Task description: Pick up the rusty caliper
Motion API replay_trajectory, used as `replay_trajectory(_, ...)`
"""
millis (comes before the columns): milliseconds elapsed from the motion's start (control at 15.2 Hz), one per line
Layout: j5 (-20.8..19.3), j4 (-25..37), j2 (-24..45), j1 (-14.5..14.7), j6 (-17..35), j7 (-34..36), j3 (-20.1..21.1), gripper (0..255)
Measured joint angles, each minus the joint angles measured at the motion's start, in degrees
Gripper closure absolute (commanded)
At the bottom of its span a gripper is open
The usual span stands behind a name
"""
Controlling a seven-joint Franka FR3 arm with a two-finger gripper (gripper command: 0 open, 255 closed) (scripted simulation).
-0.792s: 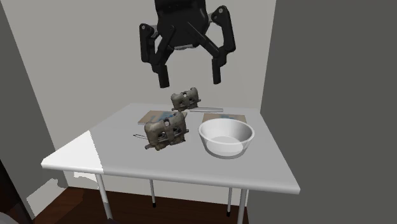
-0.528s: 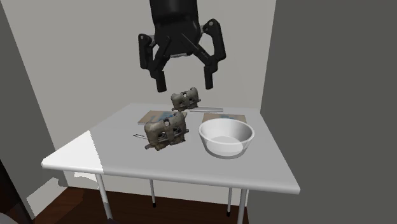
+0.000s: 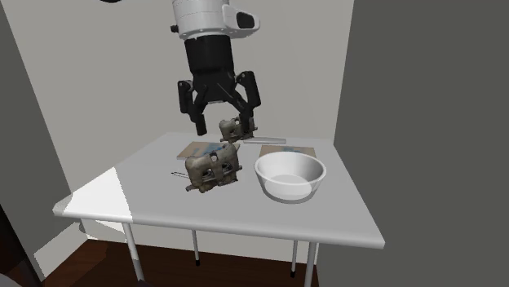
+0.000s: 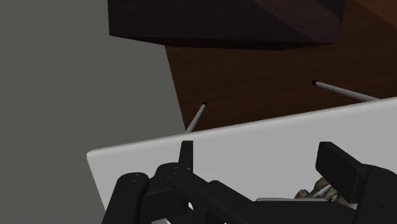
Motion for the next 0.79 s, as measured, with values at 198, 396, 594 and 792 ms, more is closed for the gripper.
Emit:
replay_trajectory(198, 0.6, 1.1, 4.6, 0.2, 4.1, 4.4, 3.1, 0)
replay_trajectory(396, 0.1, 2.8, 10.1, -0.1, 8.5, 8.4, 5.6, 0)
replay_trajectory(594, -1.2, 5.4, 16.1, -0.5, 12.3, 12.7, 8.1, 0)
replay_trajectory(792, -3.5, 8.9, 22.5, -0.8, 15.3, 17.3, 10.4, 0)
